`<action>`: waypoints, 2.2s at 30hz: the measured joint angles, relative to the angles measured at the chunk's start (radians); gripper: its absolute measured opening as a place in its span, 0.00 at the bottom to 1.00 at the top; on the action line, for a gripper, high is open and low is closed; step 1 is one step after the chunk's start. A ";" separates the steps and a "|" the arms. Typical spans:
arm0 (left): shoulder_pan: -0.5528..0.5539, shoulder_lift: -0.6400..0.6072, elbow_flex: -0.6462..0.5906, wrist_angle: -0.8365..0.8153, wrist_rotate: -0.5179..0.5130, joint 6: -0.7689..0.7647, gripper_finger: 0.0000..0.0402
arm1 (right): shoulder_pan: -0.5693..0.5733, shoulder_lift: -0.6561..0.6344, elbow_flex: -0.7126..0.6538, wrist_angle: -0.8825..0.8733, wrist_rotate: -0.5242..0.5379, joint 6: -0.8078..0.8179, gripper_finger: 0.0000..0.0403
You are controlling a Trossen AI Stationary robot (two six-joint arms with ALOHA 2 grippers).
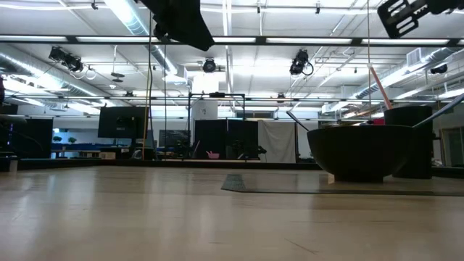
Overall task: Pick & Place Utensil
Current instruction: Return to Home Position
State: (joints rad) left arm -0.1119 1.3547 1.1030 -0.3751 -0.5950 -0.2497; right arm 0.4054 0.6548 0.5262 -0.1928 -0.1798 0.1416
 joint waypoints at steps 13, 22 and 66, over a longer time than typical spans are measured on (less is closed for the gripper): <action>0.099 -0.304 -0.338 0.334 0.146 0.130 0.34 | -0.028 -0.219 -0.134 0.151 -0.027 -0.145 0.01; 0.098 -0.600 -0.533 0.369 0.141 0.183 0.34 | -0.246 -0.267 -0.156 0.154 -0.176 -0.134 0.01; 0.033 -0.819 -0.978 0.774 0.281 0.190 0.34 | -0.345 -0.604 -0.510 0.391 0.030 -0.165 0.01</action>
State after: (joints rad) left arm -0.0784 0.5358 0.1252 0.3992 -0.3140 -0.0592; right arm 0.0605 0.0513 0.0166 0.1984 -0.1496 -0.0230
